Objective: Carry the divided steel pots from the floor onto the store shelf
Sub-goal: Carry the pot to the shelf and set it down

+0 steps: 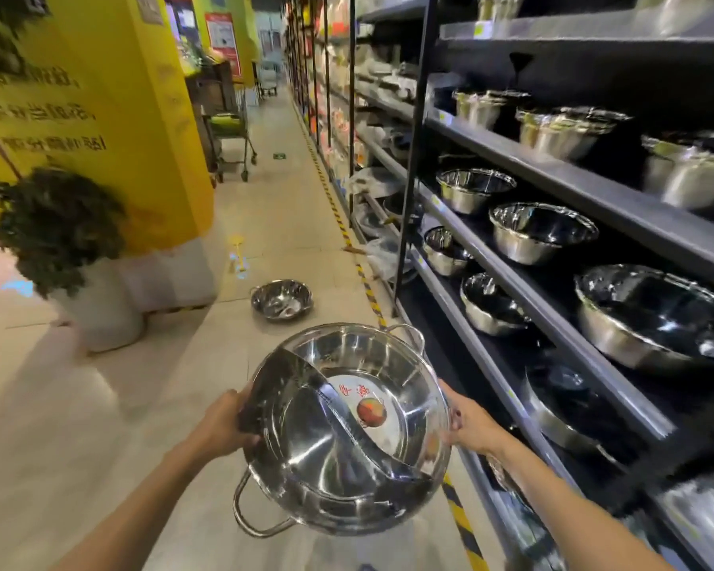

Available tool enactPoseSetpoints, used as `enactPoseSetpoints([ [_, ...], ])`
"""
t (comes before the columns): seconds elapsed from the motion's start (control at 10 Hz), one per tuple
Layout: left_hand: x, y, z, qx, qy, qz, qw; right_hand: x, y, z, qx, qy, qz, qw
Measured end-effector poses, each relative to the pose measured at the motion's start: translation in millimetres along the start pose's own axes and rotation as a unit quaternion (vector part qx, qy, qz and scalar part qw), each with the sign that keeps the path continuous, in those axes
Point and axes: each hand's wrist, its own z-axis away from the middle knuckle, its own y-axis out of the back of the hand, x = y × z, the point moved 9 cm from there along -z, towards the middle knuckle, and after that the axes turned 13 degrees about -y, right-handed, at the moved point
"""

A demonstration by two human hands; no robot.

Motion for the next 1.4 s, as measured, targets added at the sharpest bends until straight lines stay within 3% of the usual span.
enactPoseSetpoints([
  [0.2, -15.2, 22.1, -174.8, -0.038, -0.008, -0.008, 0.999, -6.8, 70.0, -133.5, 0.008, -0.044, -0.025, 0.999],
  [0.4, -13.0, 5.8, -338.4, -0.109, -0.066, -0.005, 0.992, 27.2, 126.0, -216.2, 0.052, -0.115, -0.1, 0.987],
  [0.6, 19.4, -43.8, -497.3, -0.209, -0.23, -0.004, 0.95, 97.1, 144.6, -268.3, 0.14, -0.228, -0.202, 0.942],
  [0.8, 58.0, -82.7, -629.5, -0.298, -0.355, -0.029, 0.886, 79.3, 146.7, -263.5, 0.296, -0.289, -0.262, 0.872],
  [1.0, 83.7, -114.8, -685.3, -0.363, -0.45, -0.053, 0.814, 45.7, 131.0, -253.0, 0.346, -0.379, -0.312, 0.8],
  [1.1, 68.3, -140.9, -696.5, -0.403, -0.442, -0.055, 0.799, 33.1, 112.8, -259.4, 0.375, -0.392, -0.368, 0.755],
  [1.2, 45.1, -160.8, -699.0, -0.41, -0.42, -0.014, 0.809, 44.5, 80.4, -272.5, 0.392, -0.382, -0.436, 0.714],
  [1.3, 27.2, -174.6, -699.2, -0.431, -0.403, 0.003, 0.807, 53.3, 50.1, -286.6, 0.38, -0.388, -0.478, 0.691],
  [1.4, 18.3, -186.4, -699.1, -0.424, -0.445, -0.026, 0.789, 62.3, 25.3, -295.3, 0.378, -0.401, -0.43, 0.715],
])
